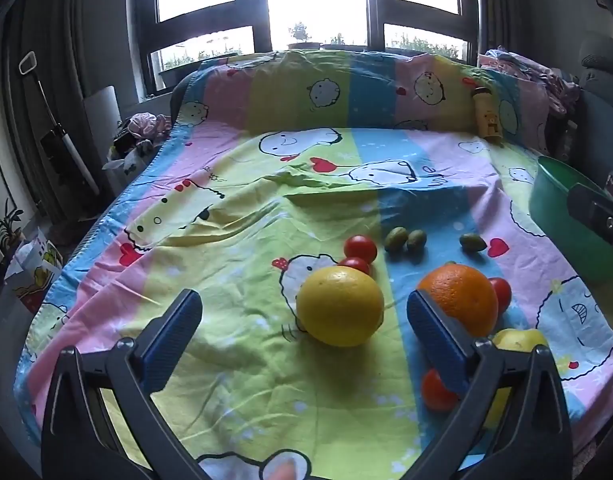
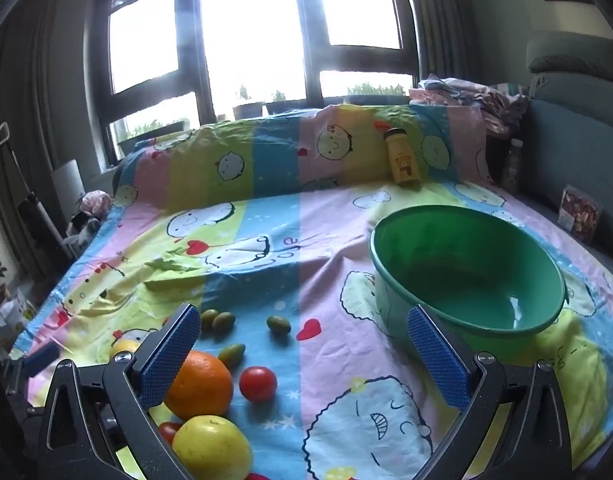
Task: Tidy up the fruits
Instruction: 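Move the right gripper toward the yellow-green pear beside the orange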
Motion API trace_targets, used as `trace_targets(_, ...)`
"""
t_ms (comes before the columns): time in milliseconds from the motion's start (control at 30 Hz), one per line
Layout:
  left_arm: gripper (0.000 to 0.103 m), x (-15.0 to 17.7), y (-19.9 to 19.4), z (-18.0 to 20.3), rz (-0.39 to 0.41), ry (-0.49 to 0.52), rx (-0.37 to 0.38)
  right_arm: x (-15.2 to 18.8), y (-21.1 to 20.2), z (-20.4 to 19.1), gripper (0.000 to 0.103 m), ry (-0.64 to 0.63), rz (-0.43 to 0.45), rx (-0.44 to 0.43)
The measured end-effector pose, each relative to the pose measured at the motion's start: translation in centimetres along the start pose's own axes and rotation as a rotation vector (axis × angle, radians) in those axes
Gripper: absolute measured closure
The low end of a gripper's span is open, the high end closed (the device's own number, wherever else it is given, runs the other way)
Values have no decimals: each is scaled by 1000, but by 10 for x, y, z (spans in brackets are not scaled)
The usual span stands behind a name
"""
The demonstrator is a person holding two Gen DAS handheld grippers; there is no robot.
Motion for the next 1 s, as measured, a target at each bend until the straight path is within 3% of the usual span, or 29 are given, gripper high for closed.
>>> trace_targets(167,0,6,-9,7,-12,34,15,7,2,-4,0,-42,7,16)
trace_targets(467,1,2,-59,8,158,44,42,0,-5,-6,0,-21,-13,-43)
trace_targets(600,4,5,-60,18,121,45,147,2,-9,-15,0,-17,-34,-127)
trace_targets(767,4,5,-59,12,112,-2,128,8,-11,-21,0,6,-136,-167)
trace_targets(833,4,5,-56,6,78,-50,140,11,-11,-19,0,48,-177,-200)
trace_targets(900,4,7,-55,4,28,-101,221,10,-12,-14,0,112,-183,-236)
trace_targets(1000,4,9,-54,4,-61,-145,277,9,-16,-9,0,150,-180,-263)
Point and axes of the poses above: each gripper's, at about its wrist camera, not at the fingertips, and y roughly the way its jaws point, z to its right, x to its underside, the point moved 7 cm from there along y, roughly the way its jaws point, and after that the axes turned 5 degrees about -y, right-handed, at the moved point
